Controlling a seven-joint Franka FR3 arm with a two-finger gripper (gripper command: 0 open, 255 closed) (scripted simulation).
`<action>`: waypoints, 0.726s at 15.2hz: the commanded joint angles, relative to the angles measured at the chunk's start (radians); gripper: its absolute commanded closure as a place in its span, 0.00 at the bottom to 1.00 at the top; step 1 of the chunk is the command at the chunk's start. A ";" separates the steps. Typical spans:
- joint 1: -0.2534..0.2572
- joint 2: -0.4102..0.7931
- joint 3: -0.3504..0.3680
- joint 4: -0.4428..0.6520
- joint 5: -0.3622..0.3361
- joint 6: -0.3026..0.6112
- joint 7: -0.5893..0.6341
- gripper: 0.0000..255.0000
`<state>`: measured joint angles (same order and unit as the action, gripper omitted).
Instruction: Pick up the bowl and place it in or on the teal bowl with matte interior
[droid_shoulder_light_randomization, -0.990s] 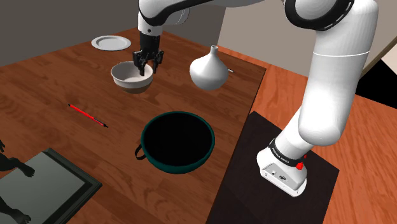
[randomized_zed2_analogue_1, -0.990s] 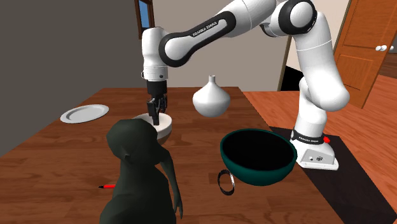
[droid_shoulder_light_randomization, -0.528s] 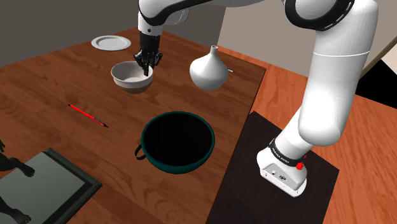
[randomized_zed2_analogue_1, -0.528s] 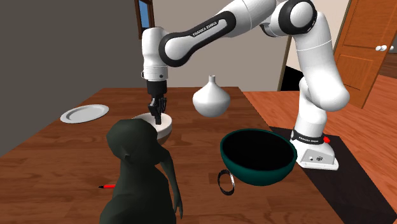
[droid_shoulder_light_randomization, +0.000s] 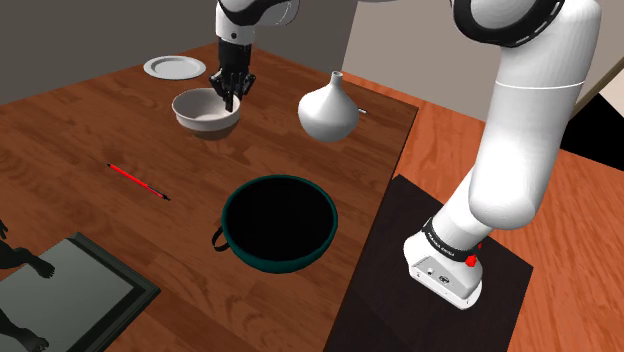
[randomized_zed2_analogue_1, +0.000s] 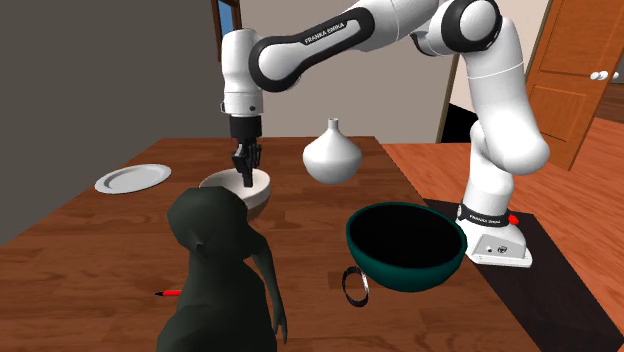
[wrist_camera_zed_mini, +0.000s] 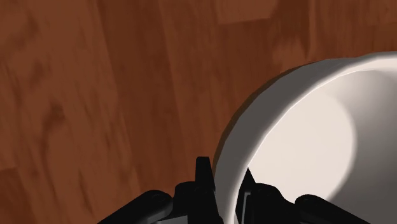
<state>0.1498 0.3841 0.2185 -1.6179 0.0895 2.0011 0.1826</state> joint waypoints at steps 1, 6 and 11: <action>-0.001 -0.005 0.000 0.019 0.000 -0.024 0.001 1.00; -0.001 -0.020 0.001 0.066 0.001 -0.085 0.008 1.00; -0.001 -0.029 0.002 0.120 0.001 -0.147 0.015 1.00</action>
<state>0.1483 0.3563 0.2205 -1.5094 0.0904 1.8661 0.1960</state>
